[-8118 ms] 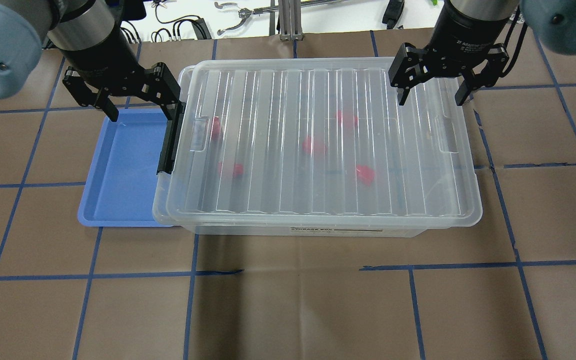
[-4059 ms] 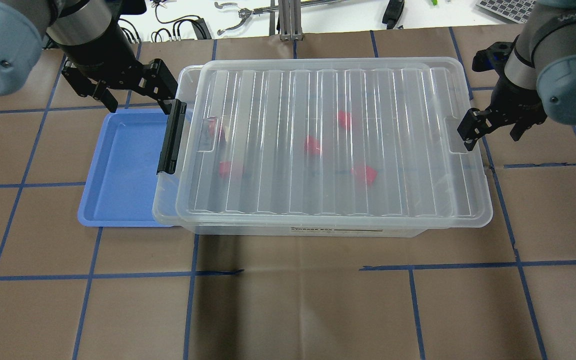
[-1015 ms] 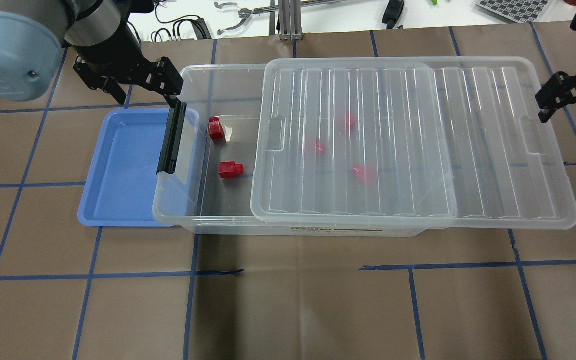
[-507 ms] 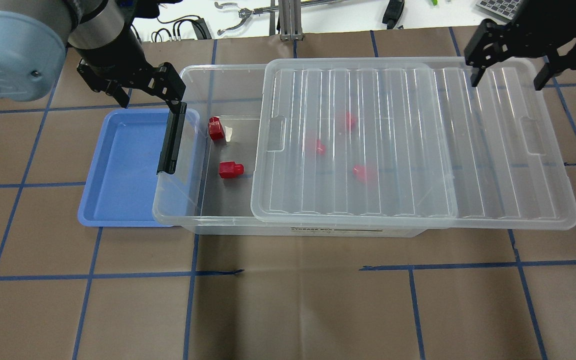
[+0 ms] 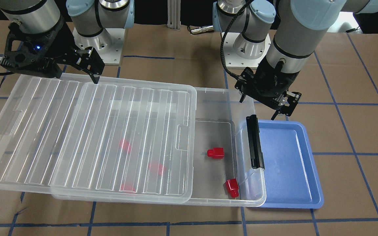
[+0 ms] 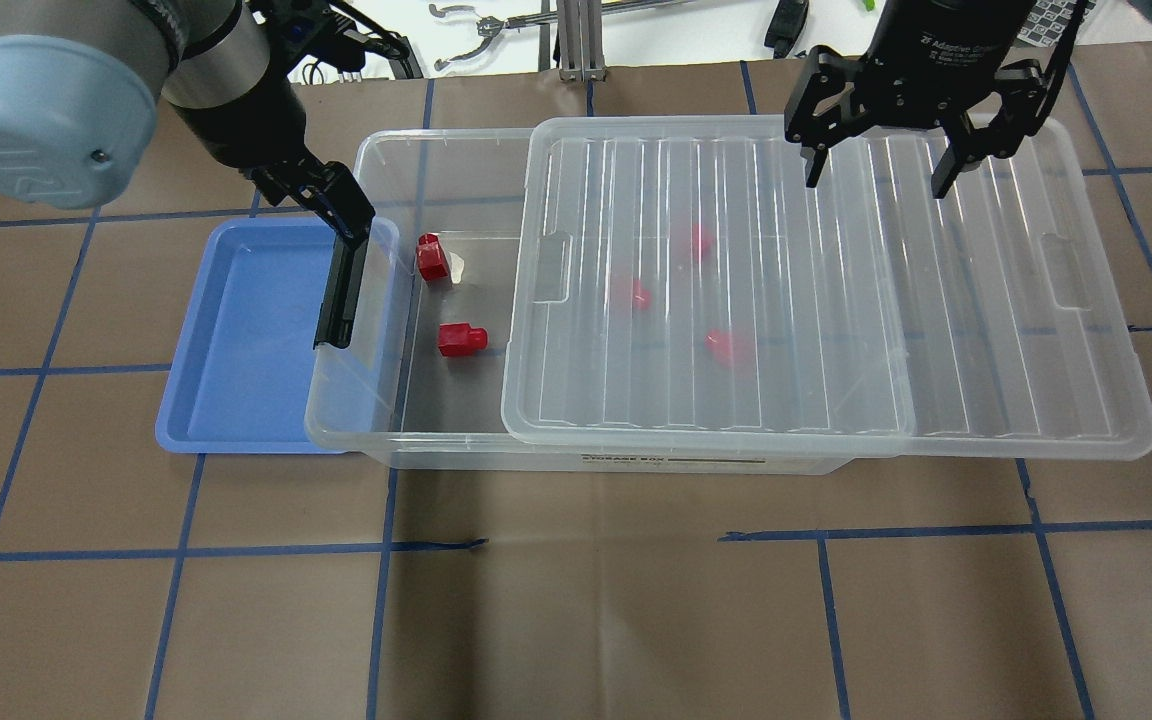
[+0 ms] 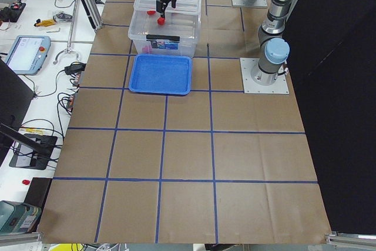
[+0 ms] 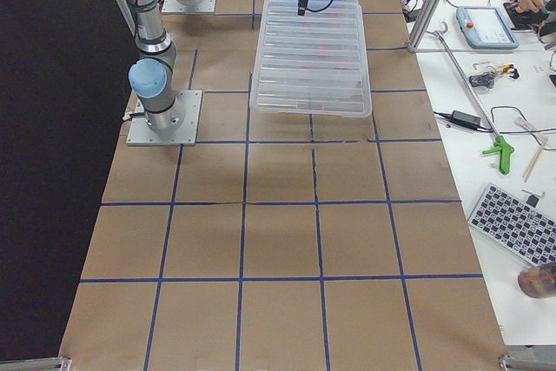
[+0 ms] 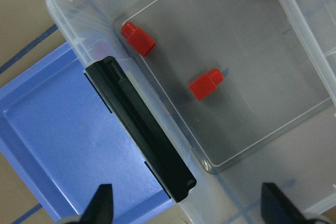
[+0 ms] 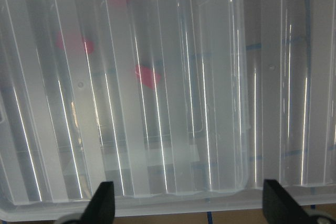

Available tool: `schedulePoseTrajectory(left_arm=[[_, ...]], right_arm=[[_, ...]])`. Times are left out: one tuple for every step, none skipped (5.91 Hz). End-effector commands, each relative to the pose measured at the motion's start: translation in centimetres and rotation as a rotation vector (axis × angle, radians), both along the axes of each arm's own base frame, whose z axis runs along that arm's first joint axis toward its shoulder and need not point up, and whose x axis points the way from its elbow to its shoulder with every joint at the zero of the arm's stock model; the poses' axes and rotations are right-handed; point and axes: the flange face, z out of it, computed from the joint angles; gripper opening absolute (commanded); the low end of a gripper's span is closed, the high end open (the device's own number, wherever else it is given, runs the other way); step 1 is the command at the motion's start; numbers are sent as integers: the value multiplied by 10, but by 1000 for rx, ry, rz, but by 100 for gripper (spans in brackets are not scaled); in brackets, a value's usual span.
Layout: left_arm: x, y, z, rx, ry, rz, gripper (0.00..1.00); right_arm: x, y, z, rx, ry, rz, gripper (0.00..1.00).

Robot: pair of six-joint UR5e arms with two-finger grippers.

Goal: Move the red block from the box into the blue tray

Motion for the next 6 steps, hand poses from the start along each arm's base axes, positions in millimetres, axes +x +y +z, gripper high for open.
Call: schedulePoseTrajectory(left_arm=[[-15,3,-11,21,0,-99,99],[-17,6,-10,20,5,-104,99],[-20,20,-15,43,0,-163,99],[-19,31,-36,58,-9,-208,99],[-18,37,-53,38,-10,-357,99],[-19,34,-71,70,-5,-454,99]], right_arm=[[-1,-2,-2,1,-6,-6,100],[-2,-2,-5,8,4,0,100],[-2,-2,-6,4,4,1,100],[-3,-3,-3,-3,8,0,100],[-2,-1,3,-13,-4,-3,100],[-2,-1,3,-14,-7,-4,100]])
